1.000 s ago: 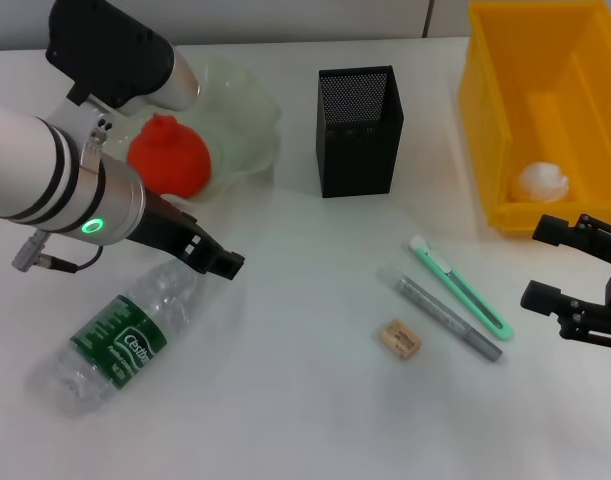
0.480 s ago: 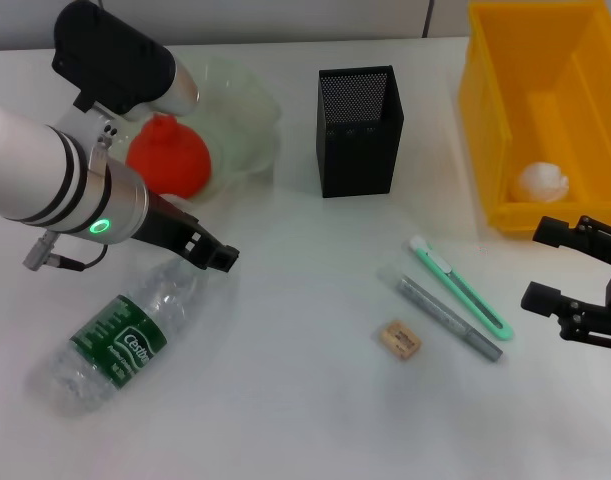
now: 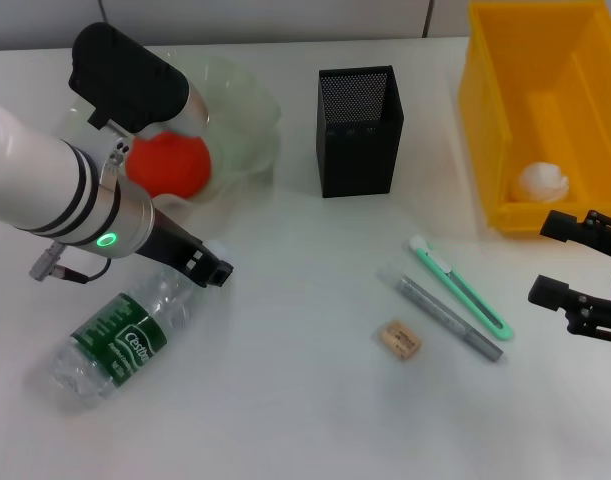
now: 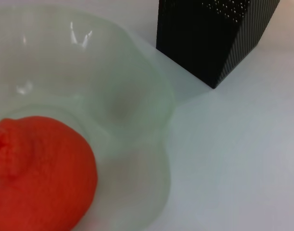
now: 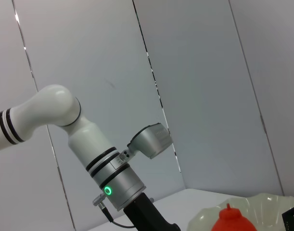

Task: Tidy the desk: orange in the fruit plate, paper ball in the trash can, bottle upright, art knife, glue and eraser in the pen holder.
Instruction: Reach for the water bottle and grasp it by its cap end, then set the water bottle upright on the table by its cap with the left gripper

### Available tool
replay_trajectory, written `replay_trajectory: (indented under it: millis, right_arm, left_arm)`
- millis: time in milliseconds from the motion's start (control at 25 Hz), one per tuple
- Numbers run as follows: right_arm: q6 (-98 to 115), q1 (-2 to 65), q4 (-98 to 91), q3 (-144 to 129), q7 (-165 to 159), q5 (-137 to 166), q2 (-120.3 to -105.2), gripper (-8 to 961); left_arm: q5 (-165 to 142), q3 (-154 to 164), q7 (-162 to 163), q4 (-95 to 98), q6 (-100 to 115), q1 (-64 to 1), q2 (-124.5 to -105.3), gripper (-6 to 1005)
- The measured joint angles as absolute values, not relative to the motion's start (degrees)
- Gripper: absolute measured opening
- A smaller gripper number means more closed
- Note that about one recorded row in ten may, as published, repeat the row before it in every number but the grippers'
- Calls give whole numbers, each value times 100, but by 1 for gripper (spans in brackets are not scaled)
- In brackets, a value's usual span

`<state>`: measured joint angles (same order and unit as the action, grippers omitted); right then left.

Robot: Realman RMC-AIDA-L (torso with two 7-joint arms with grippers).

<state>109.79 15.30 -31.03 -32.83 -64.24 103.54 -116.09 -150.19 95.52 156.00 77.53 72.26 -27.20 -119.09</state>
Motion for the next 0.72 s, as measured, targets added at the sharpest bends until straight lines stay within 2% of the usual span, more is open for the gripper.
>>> replay_trajectory:
  millis: [360,720]
  right_arm:
    - [10946,1521,-3103,-3287,-6428,10353,-11610,832]
    - [10933,1545,-3103,-3134,-6499,10353,-11632,832]
  left_arm:
    - [-14951,9624,15438,8091,7247,-2510,-11902,433]
    - [-14016,9029,14491,9295,7308,-1504,-11864,434]
